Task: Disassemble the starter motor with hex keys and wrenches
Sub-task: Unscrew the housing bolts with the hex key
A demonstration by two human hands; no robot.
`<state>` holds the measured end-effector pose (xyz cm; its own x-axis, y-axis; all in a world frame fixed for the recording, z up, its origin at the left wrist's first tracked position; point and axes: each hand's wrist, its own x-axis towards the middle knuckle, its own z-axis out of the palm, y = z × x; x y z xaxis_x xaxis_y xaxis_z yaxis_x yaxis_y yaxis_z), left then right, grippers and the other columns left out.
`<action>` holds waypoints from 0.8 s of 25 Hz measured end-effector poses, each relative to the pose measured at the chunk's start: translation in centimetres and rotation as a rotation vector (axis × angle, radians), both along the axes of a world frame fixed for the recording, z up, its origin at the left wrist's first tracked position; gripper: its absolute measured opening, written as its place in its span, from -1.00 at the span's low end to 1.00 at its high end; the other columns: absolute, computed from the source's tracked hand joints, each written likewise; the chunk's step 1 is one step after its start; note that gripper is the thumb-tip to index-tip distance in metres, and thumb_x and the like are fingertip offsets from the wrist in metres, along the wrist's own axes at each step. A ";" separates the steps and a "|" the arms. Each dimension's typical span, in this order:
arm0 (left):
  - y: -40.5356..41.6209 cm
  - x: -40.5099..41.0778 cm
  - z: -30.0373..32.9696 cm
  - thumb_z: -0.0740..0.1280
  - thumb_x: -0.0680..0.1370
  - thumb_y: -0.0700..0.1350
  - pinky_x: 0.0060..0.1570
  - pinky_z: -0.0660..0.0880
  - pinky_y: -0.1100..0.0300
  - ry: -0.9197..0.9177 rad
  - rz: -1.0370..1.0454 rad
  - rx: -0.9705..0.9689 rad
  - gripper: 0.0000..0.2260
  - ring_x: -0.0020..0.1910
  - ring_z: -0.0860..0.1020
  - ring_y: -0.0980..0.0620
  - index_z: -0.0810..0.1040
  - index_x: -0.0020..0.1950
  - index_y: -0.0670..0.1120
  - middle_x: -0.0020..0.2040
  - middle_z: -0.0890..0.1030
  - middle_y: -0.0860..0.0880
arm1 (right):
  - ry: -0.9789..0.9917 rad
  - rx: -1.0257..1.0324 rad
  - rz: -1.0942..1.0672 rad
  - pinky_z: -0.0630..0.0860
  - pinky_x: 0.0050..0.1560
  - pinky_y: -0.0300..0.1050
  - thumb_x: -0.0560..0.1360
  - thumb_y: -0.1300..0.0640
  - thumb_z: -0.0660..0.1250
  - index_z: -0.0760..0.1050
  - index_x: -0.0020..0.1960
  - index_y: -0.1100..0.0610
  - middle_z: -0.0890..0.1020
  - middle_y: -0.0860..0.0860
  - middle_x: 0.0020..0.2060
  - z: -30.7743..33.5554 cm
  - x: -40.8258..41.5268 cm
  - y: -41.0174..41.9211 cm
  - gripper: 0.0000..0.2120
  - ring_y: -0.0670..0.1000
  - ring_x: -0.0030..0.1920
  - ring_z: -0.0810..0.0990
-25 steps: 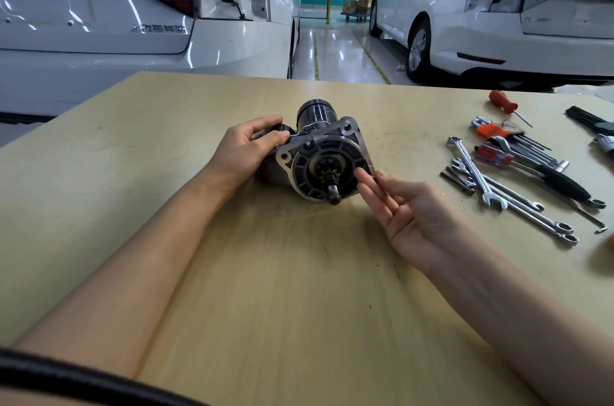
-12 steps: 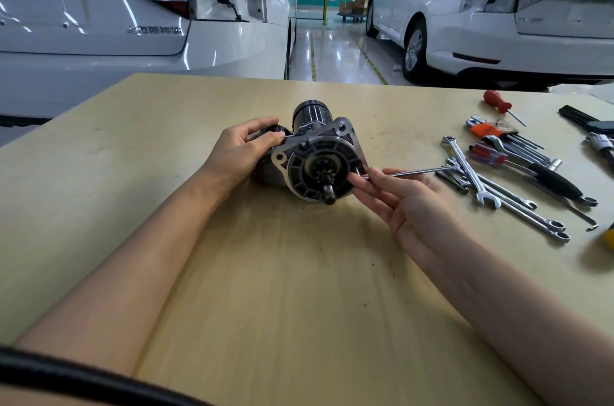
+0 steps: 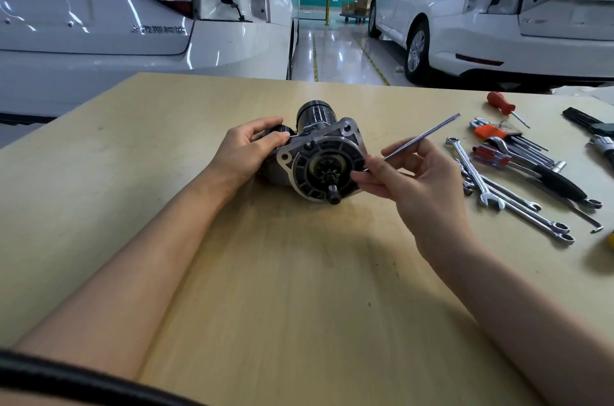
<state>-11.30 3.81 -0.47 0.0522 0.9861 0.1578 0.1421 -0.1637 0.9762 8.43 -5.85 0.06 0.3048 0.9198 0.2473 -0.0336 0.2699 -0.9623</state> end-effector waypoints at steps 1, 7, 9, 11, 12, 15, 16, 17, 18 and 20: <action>0.1 0.0 0.0 0.35 0.56 -0.18 -0.10 0.48 0.48 0.001 0.001 -0.001 -0.69 -0.15 0.58 0.22 0.54 0.31 -0.09 0.00 0.63 0.00 | -0.043 0.026 -0.009 0.63 -0.24 -0.13 0.47 0.36 0.40 0.46 -0.11 0.17 0.60 0.16 -0.23 0.1 -0.1 0.1 -0.84 0.09 -0.29 0.71; 0.4 -0.1 -0.2 0.35 0.56 -0.19 -0.14 0.49 0.46 -0.009 -0.016 -0.011 -0.71 -0.21 0.60 0.25 0.55 0.29 -0.08 -0.02 0.64 0.00 | -0.795 0.403 -0.177 0.58 -0.22 0.02 0.46 0.37 0.39 0.47 0.35 0.08 0.46 0.01 -0.24 -0.9 -0.5 1.0 -0.51 0.09 -0.32 0.58; 0.4 -0.1 -0.3 0.35 0.56 -0.19 -0.13 0.50 0.45 -0.016 -0.014 -0.007 -0.70 -0.23 0.60 0.26 0.55 0.29 -0.10 -0.03 0.64 0.02 | -1.103 0.543 -0.157 0.53 -0.30 0.06 0.45 0.47 0.34 0.48 0.35 0.17 0.46 0.10 -0.20 -1.3 -0.5 1.2 -0.49 0.11 -0.30 0.49; 0.5 -0.1 -0.3 0.35 0.56 -0.21 -0.13 0.50 0.46 -0.014 -0.012 0.002 -0.70 -0.22 0.60 0.26 0.54 0.30 -0.12 -0.01 0.64 0.00 | -1.265 0.591 -0.079 0.53 -0.31 0.09 0.40 0.56 0.30 0.53 0.30 0.19 0.46 0.15 -0.17 -1.6 -0.5 1.3 -0.47 0.10 -0.22 0.44; 0.5 0.0 -0.2 0.34 0.56 -0.21 -0.12 0.50 0.46 -0.010 -0.010 0.004 -0.69 -0.20 0.60 0.24 0.54 0.30 -0.13 0.02 0.64 -0.03 | -1.295 0.583 -0.053 0.52 -0.30 0.11 0.39 0.58 0.29 0.56 0.27 0.19 0.46 0.15 -0.16 -1.7 -0.5 1.4 -0.47 0.12 -0.19 0.43; 0.3 0.1 -0.1 0.34 0.56 -0.20 -0.06 0.51 0.44 -0.008 0.002 0.001 -0.68 -0.10 0.59 0.13 0.53 0.32 -0.14 0.11 0.62 -0.12 | -1.288 0.550 -0.022 0.51 -0.26 0.10 0.41 0.54 0.31 0.59 0.23 0.17 0.47 0.15 -0.17 -1.6 -0.2 1.4 -0.53 0.16 -0.18 0.44; 0.3 0.1 -0.1 0.34 0.56 -0.20 -0.04 0.51 0.42 -0.006 0.004 -0.001 -0.68 -0.08 0.59 0.11 0.53 0.32 -0.14 0.12 0.62 -0.12 | -1.277 0.556 -0.023 0.50 -0.25 0.04 0.42 0.51 0.33 0.61 0.20 0.18 0.48 0.15 -0.18 -1.5 -0.2 1.3 -0.57 0.15 -0.19 0.46; 0.2 0.1 -0.1 0.34 0.56 -0.20 -0.04 0.51 0.42 -0.005 0.002 -0.002 -0.68 -0.07 0.58 0.10 0.53 0.32 -0.14 0.13 0.62 -0.12 | -1.249 0.563 -0.027 0.48 -0.24 -0.04 0.44 0.48 0.34 0.62 0.17 0.19 0.49 0.14 -0.19 -1.3 -0.2 1.2 -0.63 0.12 -0.20 0.47; 0.2 0.2 -0.1 0.34 0.56 -0.21 -0.04 0.51 0.43 -0.005 -0.002 0.000 -0.68 -0.07 0.58 0.11 0.53 0.32 -0.14 0.14 0.62 -0.12 | -1.183 0.555 -0.039 0.44 -0.22 -0.12 0.45 0.45 0.35 0.64 0.13 0.20 0.51 0.13 -0.19 -1.2 -0.4 1.0 -0.69 0.09 -0.22 0.48; 0.1 0.2 -0.2 0.34 0.56 -0.21 0.00 0.50 0.40 -0.014 -0.001 0.004 -0.69 -0.05 0.57 0.12 0.54 0.31 -0.15 0.16 0.61 -0.13 | -0.881 0.435 -0.083 0.38 -0.24 -0.28 0.47 0.38 0.38 0.65 0.02 0.18 0.55 0.06 -0.22 -0.9 -0.5 0.6 -0.81 -0.03 -0.29 0.47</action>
<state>-11.06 3.95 -0.66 0.0506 0.9854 0.1628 0.1279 -0.1681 0.9774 7.91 -5.21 -0.83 -0.0913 0.6786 0.7288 0.6824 0.5757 -0.4505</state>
